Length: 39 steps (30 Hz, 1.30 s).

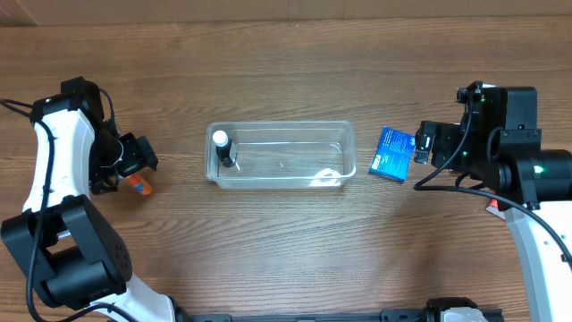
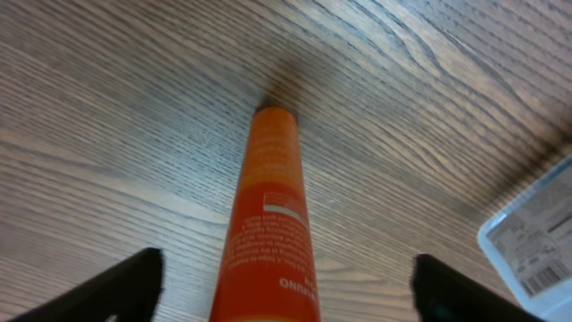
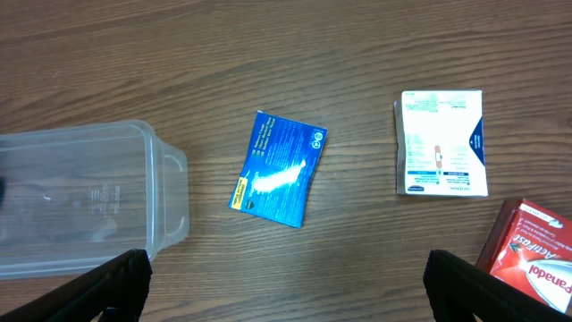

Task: Pack container
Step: 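Release bottle and move left gripper to the orange tube, grasp it, then carry orange tube with left gripper and place it beside the bottle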

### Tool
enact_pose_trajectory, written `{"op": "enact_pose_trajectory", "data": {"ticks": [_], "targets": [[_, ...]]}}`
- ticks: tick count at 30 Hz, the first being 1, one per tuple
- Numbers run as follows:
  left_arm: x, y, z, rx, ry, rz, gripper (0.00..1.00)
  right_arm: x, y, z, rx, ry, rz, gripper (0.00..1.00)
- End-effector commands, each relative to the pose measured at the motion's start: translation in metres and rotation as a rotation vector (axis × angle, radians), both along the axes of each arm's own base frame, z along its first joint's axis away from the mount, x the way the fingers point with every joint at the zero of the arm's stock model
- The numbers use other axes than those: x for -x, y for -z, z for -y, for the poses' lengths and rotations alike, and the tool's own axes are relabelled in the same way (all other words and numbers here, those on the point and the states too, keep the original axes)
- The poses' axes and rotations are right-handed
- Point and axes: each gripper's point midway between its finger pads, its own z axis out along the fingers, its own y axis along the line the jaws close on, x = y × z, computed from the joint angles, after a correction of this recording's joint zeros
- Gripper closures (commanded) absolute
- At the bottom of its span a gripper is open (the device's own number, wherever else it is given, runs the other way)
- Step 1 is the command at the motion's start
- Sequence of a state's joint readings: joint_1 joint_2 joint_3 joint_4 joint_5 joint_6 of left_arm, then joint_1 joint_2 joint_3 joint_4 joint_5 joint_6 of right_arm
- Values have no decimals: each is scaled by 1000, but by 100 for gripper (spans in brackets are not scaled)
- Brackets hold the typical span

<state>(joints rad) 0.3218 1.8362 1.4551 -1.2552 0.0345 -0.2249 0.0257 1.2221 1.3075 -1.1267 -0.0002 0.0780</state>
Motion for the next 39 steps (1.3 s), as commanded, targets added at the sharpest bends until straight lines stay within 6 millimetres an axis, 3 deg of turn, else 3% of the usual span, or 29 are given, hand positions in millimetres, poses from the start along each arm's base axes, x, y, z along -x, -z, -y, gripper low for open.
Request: {"op": "enact_pose_trajectory", "data": {"ticks": [1,3,9,16,18,21,25,28,30,33,35,37,39], "targets": [[2,5,-4,-13,16,-16,34,-3,-14,1,-3,3,41,0],[3,5,-5,-19,17,-17,46,-3,-14,0,-4,3,40,0],[5,5,-8,-36,19,-31,67,-3,-14,0,-4,3,40,0],[5,5,-8,-36,22,-31,83,-3,-14,0,-3,3,40,0],[6,4,-8,-36,20,-31,94,-3,-14,0,-3,3,40,0],[6,-1,-6,-37,13,-27,96,-3,-14,0,-3,3,40,0],[-1,-29,4,-50,42,24,96,-3,-14,0,-3,3,40,0],[-8,-66,21,-63,93,107,96,-3,-14,0,-3,3,40,0],[-14,-98,43,-51,149,195,96,-3,-14,0,-3,3,40,0],[-22,-146,88,-25,267,352,96,-3,-14,0,-3,3,40,0],[-23,-167,113,-27,333,417,96,-3,-14,0,-3,3,40,0],[-21,-179,137,-27,376,449,96,-3,-14,0,-3,3,40,0],[-18,-176,162,-15,429,434,96,-3,-14,1,-3,3,40,0]]}}
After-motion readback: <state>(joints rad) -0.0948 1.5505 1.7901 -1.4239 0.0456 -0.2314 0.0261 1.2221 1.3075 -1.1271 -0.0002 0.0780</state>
